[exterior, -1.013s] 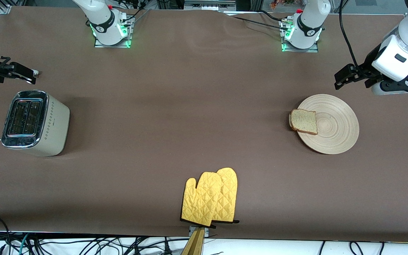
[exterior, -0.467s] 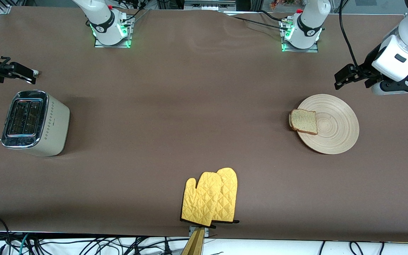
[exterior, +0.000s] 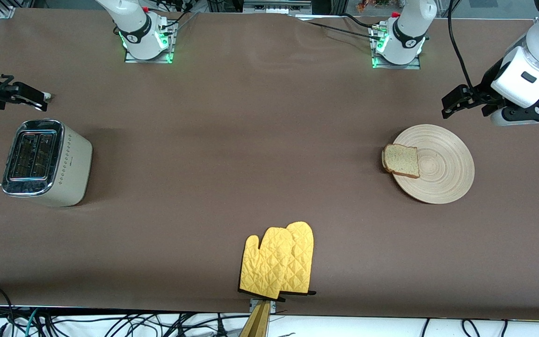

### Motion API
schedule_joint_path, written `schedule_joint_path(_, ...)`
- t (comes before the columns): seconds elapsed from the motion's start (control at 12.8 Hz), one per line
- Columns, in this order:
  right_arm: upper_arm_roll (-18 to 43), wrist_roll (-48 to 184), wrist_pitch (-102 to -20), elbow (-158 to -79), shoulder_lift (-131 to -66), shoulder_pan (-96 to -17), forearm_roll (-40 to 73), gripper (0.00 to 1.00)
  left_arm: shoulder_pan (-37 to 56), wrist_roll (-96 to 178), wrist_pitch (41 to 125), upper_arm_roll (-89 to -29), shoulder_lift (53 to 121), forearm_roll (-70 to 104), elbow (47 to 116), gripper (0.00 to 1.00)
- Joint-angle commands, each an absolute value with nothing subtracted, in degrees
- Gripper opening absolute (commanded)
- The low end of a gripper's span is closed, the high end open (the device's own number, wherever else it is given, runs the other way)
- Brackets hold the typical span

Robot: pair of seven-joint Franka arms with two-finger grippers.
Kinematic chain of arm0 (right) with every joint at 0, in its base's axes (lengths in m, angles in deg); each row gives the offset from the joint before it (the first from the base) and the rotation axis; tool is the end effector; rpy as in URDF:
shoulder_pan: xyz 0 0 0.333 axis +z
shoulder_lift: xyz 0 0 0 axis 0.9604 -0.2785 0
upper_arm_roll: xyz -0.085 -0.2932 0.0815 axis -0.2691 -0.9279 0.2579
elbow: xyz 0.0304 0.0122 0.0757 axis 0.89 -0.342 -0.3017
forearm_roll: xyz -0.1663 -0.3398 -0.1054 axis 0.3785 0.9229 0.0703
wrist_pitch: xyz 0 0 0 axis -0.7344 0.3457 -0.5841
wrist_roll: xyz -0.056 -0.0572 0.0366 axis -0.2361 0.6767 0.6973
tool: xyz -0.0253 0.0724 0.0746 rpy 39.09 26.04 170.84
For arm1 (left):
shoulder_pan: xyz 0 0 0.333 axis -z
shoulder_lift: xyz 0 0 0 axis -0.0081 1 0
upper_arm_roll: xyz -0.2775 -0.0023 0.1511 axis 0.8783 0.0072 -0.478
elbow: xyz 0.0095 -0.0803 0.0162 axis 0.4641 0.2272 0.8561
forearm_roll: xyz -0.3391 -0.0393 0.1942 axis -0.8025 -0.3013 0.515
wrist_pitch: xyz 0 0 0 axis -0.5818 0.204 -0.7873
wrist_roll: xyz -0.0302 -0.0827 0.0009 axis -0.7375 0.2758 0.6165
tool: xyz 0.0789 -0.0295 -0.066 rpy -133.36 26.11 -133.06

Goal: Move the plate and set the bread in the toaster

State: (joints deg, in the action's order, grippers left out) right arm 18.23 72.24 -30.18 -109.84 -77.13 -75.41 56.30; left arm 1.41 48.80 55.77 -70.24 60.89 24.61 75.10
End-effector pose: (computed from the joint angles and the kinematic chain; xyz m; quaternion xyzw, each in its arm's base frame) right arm 0.5533 -0.0208 0.5973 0.9975 -0.0059 -0.0665 0.0234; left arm 0.5449 -0.0779 0.6077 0.9982 0.0552 -0.0204 0.0091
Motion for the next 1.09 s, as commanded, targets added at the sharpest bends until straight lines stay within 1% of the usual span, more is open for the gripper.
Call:
schedule_joint_path(0.0, 18.28, 71.35, -28.98, -108.25, -77.43, -75.59, 55.47, 1.0, 1.43, 48.68, 54.57, -70.32, 61.36, 23.94, 73.63, 1.0)
schedule_joint_path(1.01, 18.28, 71.35, -28.19, -108.34, -77.08, -75.59, 55.47, 1.0, 1.43, 48.77, 54.57, -70.32, 61.36, 24.03, 73.63, 1.0)
